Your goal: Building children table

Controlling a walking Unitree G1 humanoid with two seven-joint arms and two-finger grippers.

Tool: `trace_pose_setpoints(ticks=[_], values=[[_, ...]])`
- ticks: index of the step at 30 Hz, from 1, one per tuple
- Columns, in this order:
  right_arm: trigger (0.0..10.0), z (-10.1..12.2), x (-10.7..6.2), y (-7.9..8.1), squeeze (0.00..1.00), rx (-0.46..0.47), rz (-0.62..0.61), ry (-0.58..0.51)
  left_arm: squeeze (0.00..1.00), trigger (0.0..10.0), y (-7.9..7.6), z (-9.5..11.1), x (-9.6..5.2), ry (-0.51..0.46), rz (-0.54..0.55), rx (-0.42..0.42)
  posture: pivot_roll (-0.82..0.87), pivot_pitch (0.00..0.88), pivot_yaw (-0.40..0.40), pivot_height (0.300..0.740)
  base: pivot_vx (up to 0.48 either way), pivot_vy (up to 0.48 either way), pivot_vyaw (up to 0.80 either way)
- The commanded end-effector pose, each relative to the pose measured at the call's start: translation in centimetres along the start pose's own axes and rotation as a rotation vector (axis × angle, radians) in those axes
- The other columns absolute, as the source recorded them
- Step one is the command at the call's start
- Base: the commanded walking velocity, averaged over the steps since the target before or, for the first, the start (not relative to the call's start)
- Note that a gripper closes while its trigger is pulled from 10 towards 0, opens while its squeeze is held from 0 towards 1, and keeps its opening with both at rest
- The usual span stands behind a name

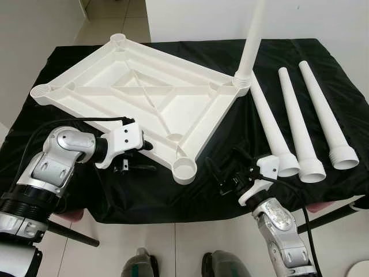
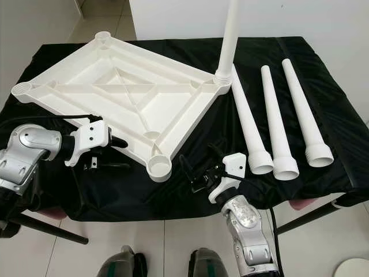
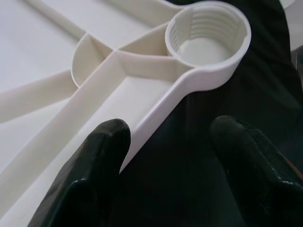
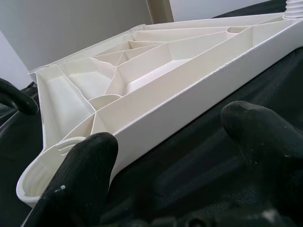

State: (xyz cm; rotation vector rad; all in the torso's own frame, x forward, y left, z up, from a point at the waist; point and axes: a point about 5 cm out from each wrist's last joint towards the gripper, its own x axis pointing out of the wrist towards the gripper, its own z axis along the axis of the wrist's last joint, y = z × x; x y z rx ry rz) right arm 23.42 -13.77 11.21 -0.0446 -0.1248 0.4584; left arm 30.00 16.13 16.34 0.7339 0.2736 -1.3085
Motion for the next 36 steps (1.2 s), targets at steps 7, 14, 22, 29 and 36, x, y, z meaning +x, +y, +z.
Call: trace_pose_setpoints(ticks=[7, 14, 22, 29, 36], values=[[10.0, 0.0, -0.1, 0.2, 0.0, 0.001, 0.001, -0.002, 0.0, 10.0, 1.5, -0.7, 0.8, 0.087, 0.098, 0.065, -0.16, 0.049, 0.06, 0.74, 0.0, 0.0, 0.0], [10.0, 0.0, -0.5, 0.8, 0.0, 0.008, 0.048, 0.01, 0.0, 10.0, 2.7, -0.1, 0.9, 0.068, 0.168, 0.073, -0.17, 0.058, 0.065, 0.74, 0.0, 0.0, 0.0], [10.0, -0.3, -1.0, 1.3, 0.0, 0.017, 0.103, 0.035, 0.0, 10.0, 3.0, -0.5, 1.2, 0.105, 0.163, 0.102, -0.17, 0.068, 0.066, 0.74, 0.0, 0.0, 0.0], [10.0, -0.3, -1.1, 1.4, 0.0, 0.018, 0.107, 0.039, 0.0, 10.0, 3.1, -1.2, 1.7, 0.146, 0.169, 0.107, -0.17, 0.072, 0.07, 0.74, 0.0, 0.0, 0.0], [10.0, -0.2, -1.3, 1.5, 0.0, 0.021, 0.111, 0.043, 0.0, 10.0, 3.9, -2.3, 2.0, 0.245, 0.219, 0.102, -0.18, 0.078, 0.074, 0.74, 0.0, 0.0, 0.0]])
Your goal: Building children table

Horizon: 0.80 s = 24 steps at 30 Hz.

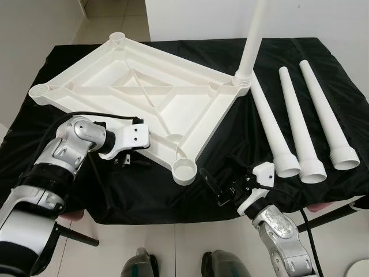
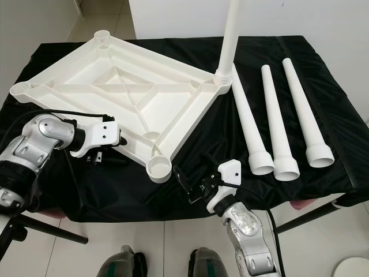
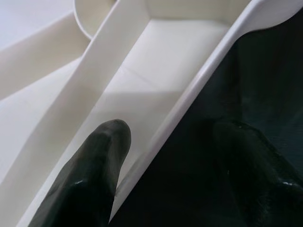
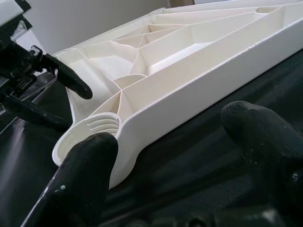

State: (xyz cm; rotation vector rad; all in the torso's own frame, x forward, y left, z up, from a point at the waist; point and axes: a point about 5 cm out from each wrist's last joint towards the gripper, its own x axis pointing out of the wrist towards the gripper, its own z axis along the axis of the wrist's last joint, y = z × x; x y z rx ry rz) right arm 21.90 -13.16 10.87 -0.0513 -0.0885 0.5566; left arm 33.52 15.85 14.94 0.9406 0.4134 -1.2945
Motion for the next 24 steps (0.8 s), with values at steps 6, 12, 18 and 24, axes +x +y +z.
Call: trace_pose_setpoints(ticks=[6, 12, 18, 24], values=[[10.0, -0.1, -0.21, 0.3, 0.0, 0.015, 0.01, 0.011, 0.0, 6.1, 1.23, -0.66, 0.25, 0.041, 0.261, -0.005, -0.18, 0.076, 0.075, 0.74, 0.0, 0.0, 0.0], [10.0, -0.11, -0.21, 0.27, 0.0, 0.014, 0.008, 0.012, 0.0, 0.0, 1.28, -0.38, 0.4, 0.014, 0.243, -0.007, -0.18, 0.077, 0.078, 0.74, 0.0, 0.0, 0.0], [10.0, -0.15, -0.28, 0.34, 0.0, 0.017, 0.007, 0.015, 0.0, 0.0, 1.4, -0.34, 0.42, 0.013, 0.237, 0.001, -0.18, 0.078, 0.078, 0.74, 0.0, 0.0, 0.0], [10.0, -0.11, -0.18, 0.32, 0.0, 0.015, 0.009, 0.015, 0.0, 0.0, 1.4, -0.4, 0.37, 0.014, 0.232, 0.003, -0.18, 0.078, 0.077, 0.74, 0.0, 0.0, 0.0]])
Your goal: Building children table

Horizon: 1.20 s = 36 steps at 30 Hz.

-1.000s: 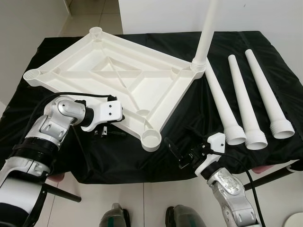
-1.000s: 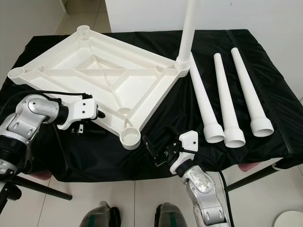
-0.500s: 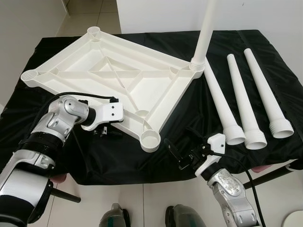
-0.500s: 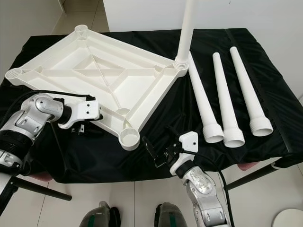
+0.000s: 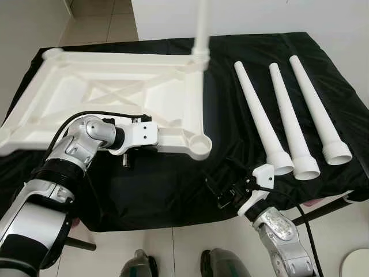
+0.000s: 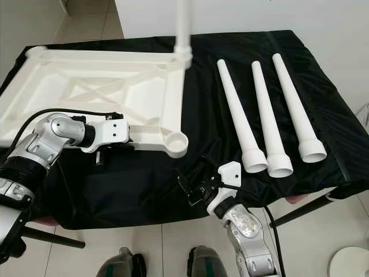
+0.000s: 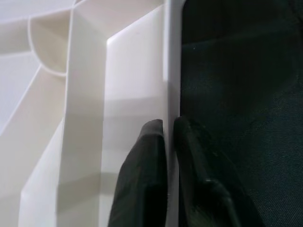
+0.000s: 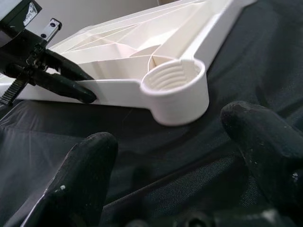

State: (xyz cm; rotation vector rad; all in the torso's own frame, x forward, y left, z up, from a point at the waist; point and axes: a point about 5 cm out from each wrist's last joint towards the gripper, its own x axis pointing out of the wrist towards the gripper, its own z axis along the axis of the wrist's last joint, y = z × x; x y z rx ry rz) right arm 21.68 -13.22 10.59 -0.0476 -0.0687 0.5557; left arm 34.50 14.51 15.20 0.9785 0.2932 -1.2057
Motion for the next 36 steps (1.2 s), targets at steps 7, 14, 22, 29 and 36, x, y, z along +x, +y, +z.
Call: trace_pose_setpoints(ticks=[7, 14, 22, 29, 36], values=[[10.0, 0.1, 0.1, 0.2, 0.0, 0.006, 0.012, -0.002, 0.0, 0.0, 0.1, -1.0, -0.4, 0.011, 0.102, -0.065, -0.18, 0.077, 0.076, 0.74, 0.0, 0.0, 0.0], [10.0, 0.1, 0.2, 0.3, 0.0, 0.005, 0.012, -0.003, 0.0, 0.0, -1.6, 1.6, 1.1, -0.136, 0.07, -0.11, -0.17, 0.078, 0.079, 0.74, 0.0, 0.0, 0.0], [10.0, 0.1, 0.3, 0.3, 0.0, 0.005, 0.013, -0.004, 0.0, 0.0, -4.2, 4.8, 2.5, -0.26, -0.019, -0.091, -0.17, 0.079, 0.081, 0.74, 0.0, 0.0, 0.0], [10.0, 0.0, 0.5, 0.3, 0.0, -0.001, 0.016, -0.007, 0.0, 3.6, -5.9, 7.2, 3.2, -0.336, -0.057, -0.067, -0.17, 0.076, 0.084, 0.74, 0.0, 0.0, 0.0], [10.0, 1.0, 0.7, -0.3, 0.0, -0.008, -0.02, -0.071, 1.0, 10.0, -5.7, 6.4, 2.6, -0.295, -0.053, -0.091, -0.17, 0.069, 0.087, 0.74, 0.0, 0.0, 0.0]])
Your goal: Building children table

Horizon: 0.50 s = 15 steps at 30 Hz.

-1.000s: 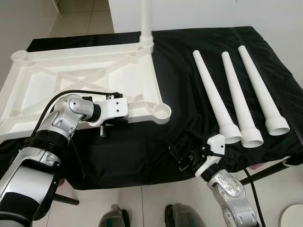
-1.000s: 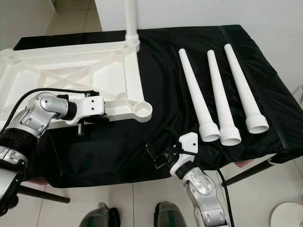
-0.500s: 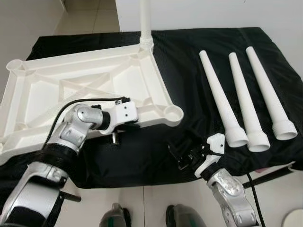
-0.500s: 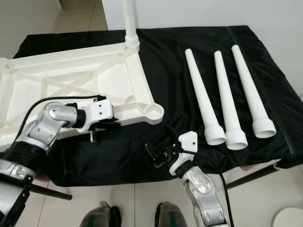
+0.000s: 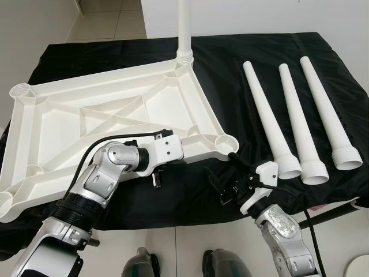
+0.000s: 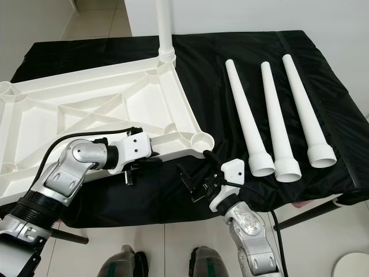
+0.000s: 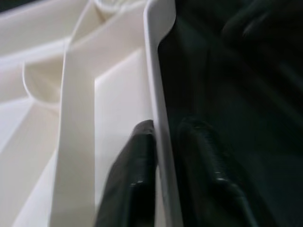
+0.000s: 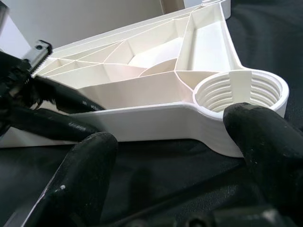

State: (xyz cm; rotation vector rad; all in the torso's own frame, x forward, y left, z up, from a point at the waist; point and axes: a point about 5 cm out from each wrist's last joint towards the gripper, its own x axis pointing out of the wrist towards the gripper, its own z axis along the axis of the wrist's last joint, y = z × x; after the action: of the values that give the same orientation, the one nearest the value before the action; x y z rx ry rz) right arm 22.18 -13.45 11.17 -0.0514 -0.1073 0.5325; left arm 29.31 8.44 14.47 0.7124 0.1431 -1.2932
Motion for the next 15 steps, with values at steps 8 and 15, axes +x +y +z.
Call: trace_pose_setpoints(ticks=[8, 15], values=[[10.0, 2.1, 1.5, -1.9, 0.0, -0.018, -0.086, -0.117, 1.0, 10.0, -0.5, 1.1, -0.4, -0.023, -0.04, 0.004, -0.17, 0.055, 0.089, 0.74, 0.0, 0.0, 0.0], [10.0, 3.5, 2.6, -3.0, 0.0, -0.011, -0.115, -0.174, 1.0, 10.0, -0.2, 2.6, -1.4, -0.071, -0.046, 0.015, -0.16, 0.05, 0.084, 0.74, 0.0, 0.0, 0.0]])
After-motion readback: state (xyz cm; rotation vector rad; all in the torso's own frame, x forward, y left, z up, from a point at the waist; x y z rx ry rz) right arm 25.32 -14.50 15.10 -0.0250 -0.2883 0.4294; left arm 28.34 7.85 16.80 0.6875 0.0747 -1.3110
